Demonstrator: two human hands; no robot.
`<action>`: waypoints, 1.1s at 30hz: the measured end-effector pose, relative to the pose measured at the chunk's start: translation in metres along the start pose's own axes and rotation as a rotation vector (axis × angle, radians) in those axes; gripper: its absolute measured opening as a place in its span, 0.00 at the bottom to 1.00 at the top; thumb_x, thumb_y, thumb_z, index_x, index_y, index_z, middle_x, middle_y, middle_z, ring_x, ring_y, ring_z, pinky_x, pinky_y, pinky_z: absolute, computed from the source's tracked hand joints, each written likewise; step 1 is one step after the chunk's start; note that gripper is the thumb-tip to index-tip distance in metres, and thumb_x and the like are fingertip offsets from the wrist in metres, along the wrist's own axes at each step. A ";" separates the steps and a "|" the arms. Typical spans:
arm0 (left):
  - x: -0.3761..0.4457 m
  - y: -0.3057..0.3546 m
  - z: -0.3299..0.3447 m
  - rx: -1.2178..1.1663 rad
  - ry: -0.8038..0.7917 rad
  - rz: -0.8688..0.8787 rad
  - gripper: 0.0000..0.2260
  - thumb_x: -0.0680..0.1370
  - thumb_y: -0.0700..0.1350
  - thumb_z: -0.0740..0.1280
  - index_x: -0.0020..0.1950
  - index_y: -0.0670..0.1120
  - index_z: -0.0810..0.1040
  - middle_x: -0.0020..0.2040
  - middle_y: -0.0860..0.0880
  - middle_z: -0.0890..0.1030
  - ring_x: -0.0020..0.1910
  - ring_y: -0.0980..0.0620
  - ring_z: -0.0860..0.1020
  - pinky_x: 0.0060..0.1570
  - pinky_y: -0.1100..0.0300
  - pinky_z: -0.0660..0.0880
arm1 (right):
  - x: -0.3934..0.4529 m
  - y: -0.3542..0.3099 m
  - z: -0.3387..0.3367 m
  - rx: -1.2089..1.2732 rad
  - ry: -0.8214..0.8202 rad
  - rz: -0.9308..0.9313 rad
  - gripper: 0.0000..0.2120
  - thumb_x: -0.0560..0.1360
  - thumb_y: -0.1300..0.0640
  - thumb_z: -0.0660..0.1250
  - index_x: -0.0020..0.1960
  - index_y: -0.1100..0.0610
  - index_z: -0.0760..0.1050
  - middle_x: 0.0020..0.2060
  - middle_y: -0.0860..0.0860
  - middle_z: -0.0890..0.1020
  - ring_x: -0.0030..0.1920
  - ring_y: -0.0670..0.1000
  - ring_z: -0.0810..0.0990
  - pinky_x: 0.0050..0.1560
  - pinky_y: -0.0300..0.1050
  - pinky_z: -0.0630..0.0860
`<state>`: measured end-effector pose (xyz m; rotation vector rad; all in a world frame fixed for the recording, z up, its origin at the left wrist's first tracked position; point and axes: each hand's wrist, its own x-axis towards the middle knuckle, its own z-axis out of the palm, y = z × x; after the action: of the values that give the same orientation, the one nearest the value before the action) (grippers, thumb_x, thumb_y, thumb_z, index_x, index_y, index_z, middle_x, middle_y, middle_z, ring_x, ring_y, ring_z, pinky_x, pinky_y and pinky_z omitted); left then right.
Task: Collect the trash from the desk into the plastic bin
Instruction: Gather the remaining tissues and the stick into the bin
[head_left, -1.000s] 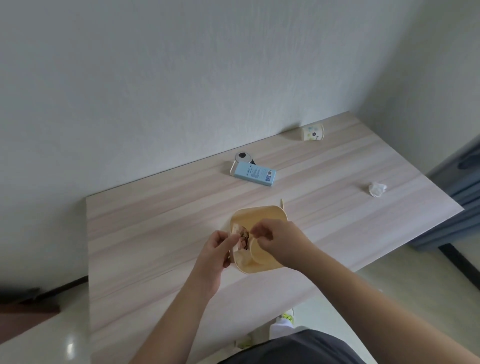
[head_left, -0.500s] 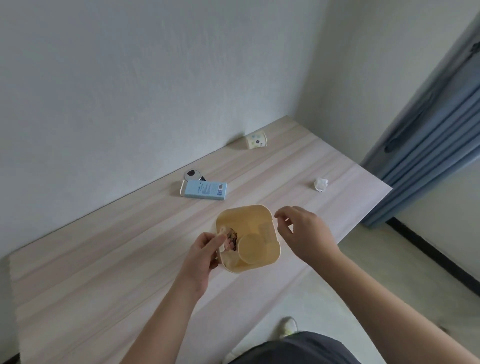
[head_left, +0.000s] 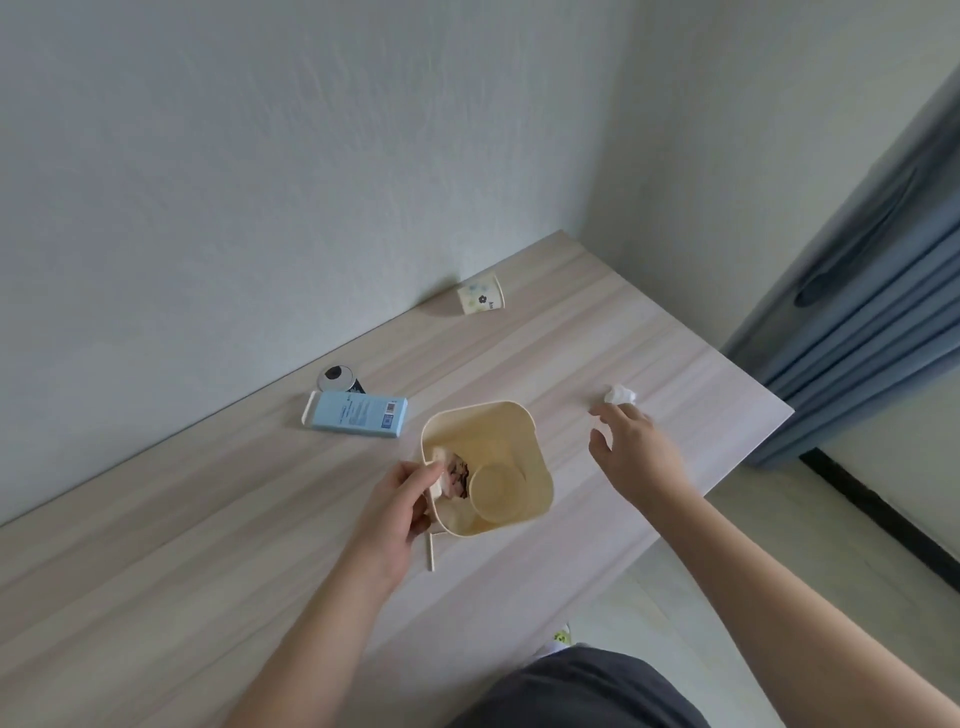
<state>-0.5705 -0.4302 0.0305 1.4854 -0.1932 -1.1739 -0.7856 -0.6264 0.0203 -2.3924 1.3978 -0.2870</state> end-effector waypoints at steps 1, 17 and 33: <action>0.005 0.002 0.007 0.007 0.016 -0.009 0.19 0.60 0.56 0.76 0.41 0.47 0.75 0.33 0.48 0.80 0.33 0.51 0.79 0.40 0.54 0.73 | 0.012 0.009 0.003 -0.011 -0.024 0.004 0.16 0.78 0.54 0.61 0.64 0.53 0.73 0.58 0.53 0.78 0.57 0.57 0.76 0.43 0.47 0.74; 0.026 0.004 0.032 -0.108 0.210 0.033 0.08 0.76 0.44 0.69 0.40 0.45 0.72 0.24 0.55 0.72 0.25 0.57 0.72 0.37 0.55 0.68 | 0.119 0.093 0.066 -0.288 -0.438 0.017 0.22 0.76 0.61 0.59 0.69 0.56 0.65 0.68 0.56 0.66 0.65 0.59 0.67 0.62 0.53 0.68; 0.017 -0.003 0.034 -0.117 0.213 0.058 0.07 0.77 0.41 0.68 0.42 0.44 0.71 0.24 0.55 0.72 0.25 0.58 0.68 0.33 0.57 0.62 | 0.080 0.028 0.027 0.274 -0.203 -0.106 0.04 0.72 0.62 0.68 0.46 0.56 0.79 0.43 0.51 0.78 0.37 0.53 0.77 0.35 0.46 0.73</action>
<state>-0.5882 -0.4631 0.0248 1.4795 -0.0210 -0.9569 -0.7588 -0.7033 -0.0159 -2.2030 1.0702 -0.2377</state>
